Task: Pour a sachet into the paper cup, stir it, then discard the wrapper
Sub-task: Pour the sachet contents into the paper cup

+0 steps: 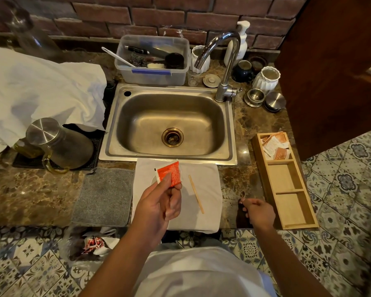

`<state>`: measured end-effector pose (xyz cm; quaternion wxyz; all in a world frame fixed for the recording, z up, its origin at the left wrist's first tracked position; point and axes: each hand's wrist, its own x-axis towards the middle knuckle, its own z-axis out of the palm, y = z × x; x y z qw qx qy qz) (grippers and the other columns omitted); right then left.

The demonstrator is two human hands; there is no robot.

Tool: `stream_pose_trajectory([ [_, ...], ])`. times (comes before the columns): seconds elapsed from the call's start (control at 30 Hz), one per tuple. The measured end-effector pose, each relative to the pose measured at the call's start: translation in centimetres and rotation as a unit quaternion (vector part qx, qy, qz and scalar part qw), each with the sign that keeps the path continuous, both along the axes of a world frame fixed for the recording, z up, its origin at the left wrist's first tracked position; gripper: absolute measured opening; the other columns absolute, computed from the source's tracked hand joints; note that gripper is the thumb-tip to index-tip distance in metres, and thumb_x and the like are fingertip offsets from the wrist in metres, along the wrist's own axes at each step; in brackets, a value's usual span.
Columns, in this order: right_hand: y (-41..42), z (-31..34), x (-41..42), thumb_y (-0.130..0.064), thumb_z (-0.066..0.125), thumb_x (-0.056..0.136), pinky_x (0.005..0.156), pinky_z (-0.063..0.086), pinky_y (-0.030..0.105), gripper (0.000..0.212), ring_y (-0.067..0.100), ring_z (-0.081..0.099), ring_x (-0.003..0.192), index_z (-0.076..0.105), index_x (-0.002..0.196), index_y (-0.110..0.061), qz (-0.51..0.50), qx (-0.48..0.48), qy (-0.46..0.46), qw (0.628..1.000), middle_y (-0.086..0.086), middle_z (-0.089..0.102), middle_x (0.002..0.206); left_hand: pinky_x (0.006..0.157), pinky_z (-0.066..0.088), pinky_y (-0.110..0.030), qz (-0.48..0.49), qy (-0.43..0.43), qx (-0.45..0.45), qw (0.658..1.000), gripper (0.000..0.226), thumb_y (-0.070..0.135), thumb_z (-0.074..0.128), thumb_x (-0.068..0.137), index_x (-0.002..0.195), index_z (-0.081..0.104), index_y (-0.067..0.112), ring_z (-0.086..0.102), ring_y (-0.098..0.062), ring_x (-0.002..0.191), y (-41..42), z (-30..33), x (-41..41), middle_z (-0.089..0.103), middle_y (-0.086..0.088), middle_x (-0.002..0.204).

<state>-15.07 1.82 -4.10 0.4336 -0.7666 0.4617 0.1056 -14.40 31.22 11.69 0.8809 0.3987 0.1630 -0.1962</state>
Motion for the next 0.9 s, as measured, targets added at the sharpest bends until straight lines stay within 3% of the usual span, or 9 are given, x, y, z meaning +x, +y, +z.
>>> stream_pose_trajectory([
  [0.1,0.4,1.2,0.3,-0.023,0.070,0.092,0.069,0.058,0.037,0.009,0.018,0.067,0.073,0.071,0.100,-0.018,-0.003,-0.020,-0.036,0.999,0.001,0.072,0.084,0.036,0.021,-0.021,-0.005,0.010,-0.020,1.000,0.036,0.031,0.047,0.099,0.080,0.060,0.003,0.029,-0.009,0.035,-0.1,0.0,0.0,0.038,-0.005,0.051],
  [0.23,2.4,5.9,1.2,-0.028,0.071,0.092,0.083,0.059,0.043,0.013,0.021,0.069,0.092,0.070,0.105,-0.029,0.060,0.074,-0.135,0.986,0.001,0.072,0.095,0.037,0.020,-0.021,-0.045,0.025,-0.068,0.996,0.037,0.036,0.051,0.098,0.073,0.055,0.009,0.029,-0.008,0.035,0.1,-0.1,-0.1,0.035,-0.002,0.050],
  [0.33,4.7,11.6,2.4,-0.024,0.072,0.092,0.075,0.054,0.036,0.019,0.018,0.065,0.078,0.073,0.111,-0.028,0.173,0.163,-0.194,0.952,0.000,0.070,0.082,0.040,0.011,-0.025,-0.100,0.038,-0.120,0.987,0.039,0.039,0.052,0.095,0.067,0.052,0.012,0.027,-0.007,0.035,0.1,0.0,-0.3,0.036,0.001,0.047],
  [0.47,7.7,17.9,3.5,-0.015,0.076,0.087,0.066,0.050,0.024,0.032,0.012,0.060,0.068,0.073,0.119,-0.022,0.329,0.239,-0.259,0.876,0.004,0.066,0.075,0.043,0.007,-0.027,-0.170,0.032,-0.161,0.972,0.041,0.040,0.059,0.094,0.065,0.046,0.015,0.017,-0.010,0.039,0.4,0.2,-0.7,0.037,0.003,0.045],
  [0.6,9.5,20.5,3.5,-0.014,0.078,0.085,0.067,0.047,0.030,0.037,0.020,0.051,0.068,0.074,0.120,-0.025,0.435,0.275,-0.244,0.822,0.008,0.063,0.073,0.040,0.010,-0.026,-0.204,0.021,-0.181,0.962,0.044,0.039,0.054,0.097,0.064,0.037,0.016,0.016,-0.010,0.038,0.4,0.4,-1.2,0.037,0.006,0.043],
  [0.67,9.7,20.6,3.4,-0.011,0.076,0.088,0.067,0.048,0.029,0.035,0.016,0.051,0.069,0.075,0.120,-0.025,0.459,0.280,-0.233,0.810,0.001,0.060,0.073,0.040,0.011,-0.026,-0.213,0.018,-0.187,0.959,0.044,0.041,0.056,0.096,0.062,0.040,0.017,0.018,-0.011,0.037,0.4,0.5,-1.3,0.038,0.006,0.042],
  [0.73,10.1,20.5,3.4,-0.011,0.076,0.088,0.066,0.048,0.031,0.031,0.016,0.050,0.069,0.076,0.116,-0.025,0.461,0.281,-0.239,0.807,0.005,0.059,0.073,0.038,0.014,-0.025,-0.215,0.022,-0.192,0.957,0.045,0.041,0.056,0.096,0.060,0.042,0.017,0.022,-0.010,0.035,0.6,0.5,-1.4,0.039,0.005,0.041],
  [0.83,10.7,20.4,3.3,-0.015,0.078,0.086,0.065,0.046,0.037,0.022,0.029,0.050,0.068,0.078,0.107,-0.022,0.461,0.276,-0.253,0.804,0.019,0.061,0.078,0.035,0.019,-0.022,-0.216,0.032,-0.210,0.953,0.046,0.041,0.056,0.095,0.058,0.044,0.017,0.031,-0.007,0.031,1.0,0.4,-1.6,0.041,0.004,0.039],
  [0.9,11.0,20.3,3.2,-0.014,0.078,0.085,0.065,0.046,0.038,0.017,0.035,0.054,0.070,0.079,0.101,-0.019,0.470,0.265,-0.259,0.801,0.019,0.064,0.080,0.033,0.017,-0.021,-0.217,0.027,-0.200,0.955,0.049,0.044,0.057,0.094,0.056,0.047,0.015,0.027,-0.008,0.029,1.0,0.3,-1.6,0.040,0.004,0.037],
])
